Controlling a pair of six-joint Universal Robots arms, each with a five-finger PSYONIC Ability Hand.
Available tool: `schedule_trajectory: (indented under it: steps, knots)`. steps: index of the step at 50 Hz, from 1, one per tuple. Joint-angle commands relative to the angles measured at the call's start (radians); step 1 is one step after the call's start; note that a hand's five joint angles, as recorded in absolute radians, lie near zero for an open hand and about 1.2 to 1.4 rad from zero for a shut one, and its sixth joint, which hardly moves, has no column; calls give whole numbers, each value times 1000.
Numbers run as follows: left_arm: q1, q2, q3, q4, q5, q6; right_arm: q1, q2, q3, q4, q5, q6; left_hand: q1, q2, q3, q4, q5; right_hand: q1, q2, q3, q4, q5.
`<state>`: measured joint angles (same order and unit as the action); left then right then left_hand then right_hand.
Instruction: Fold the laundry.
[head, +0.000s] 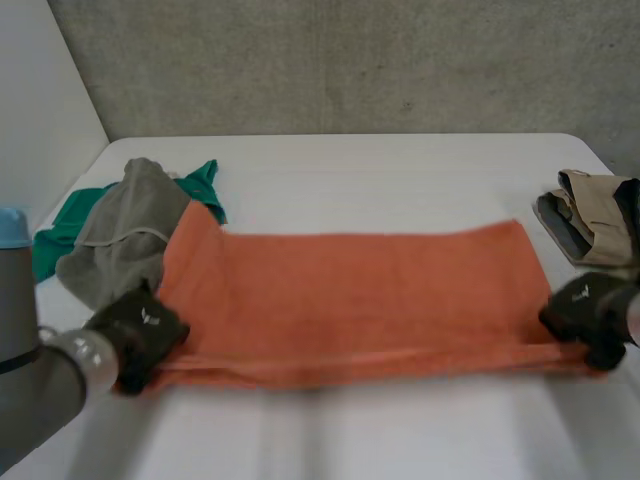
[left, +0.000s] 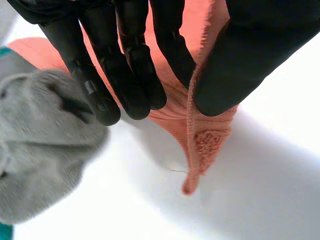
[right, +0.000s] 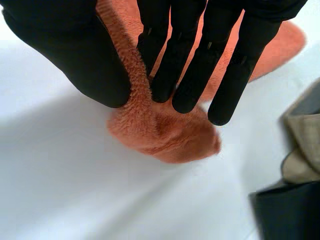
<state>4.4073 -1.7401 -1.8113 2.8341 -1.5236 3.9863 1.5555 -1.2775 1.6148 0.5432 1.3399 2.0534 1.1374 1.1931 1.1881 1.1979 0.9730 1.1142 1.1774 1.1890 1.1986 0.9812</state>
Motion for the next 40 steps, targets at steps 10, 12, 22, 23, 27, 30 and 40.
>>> schedule_trajectory:
  steps: [10, 12, 22, 23, 27, 30, 40]
  knots:
    - [-65, -208, 262, 229, 23, -47, 92, 122, -88, -308, 44, 228, 259, 203, 208, 198, 249, 282, 219, 207, 198, 241]
    - [-75, -263, 320, 275, 20, -55, 112, 153, -104, -401, 67, 270, 259, 203, 208, 198, 249, 282, 219, 207, 198, 241]
    - [-86, -482, 562, 358, 2, -50, 169, 288, -156, -755, 120, 263, 259, 203, 208, 198, 249, 282, 219, 207, 198, 241]
    - [-83, -515, 601, 355, -7, -50, 175, 317, -176, -793, 127, 258, 259, 203, 208, 198, 249, 282, 219, 207, 198, 241]
    - [-75, -585, 684, 358, -23, -49, 182, 387, -234, -859, 134, 246, 259, 203, 208, 198, 249, 282, 219, 207, 198, 241]
    - [-69, -634, 745, 361, -29, -47, 186, 450, -291, -873, 143, 222, 259, 203, 208, 198, 249, 282, 219, 207, 198, 241]
    - [-57, -705, 833, 355, -78, -18, 181, 527, -377, -908, 217, 197, 259, 203, 208, 198, 249, 282, 219, 207, 198, 241]
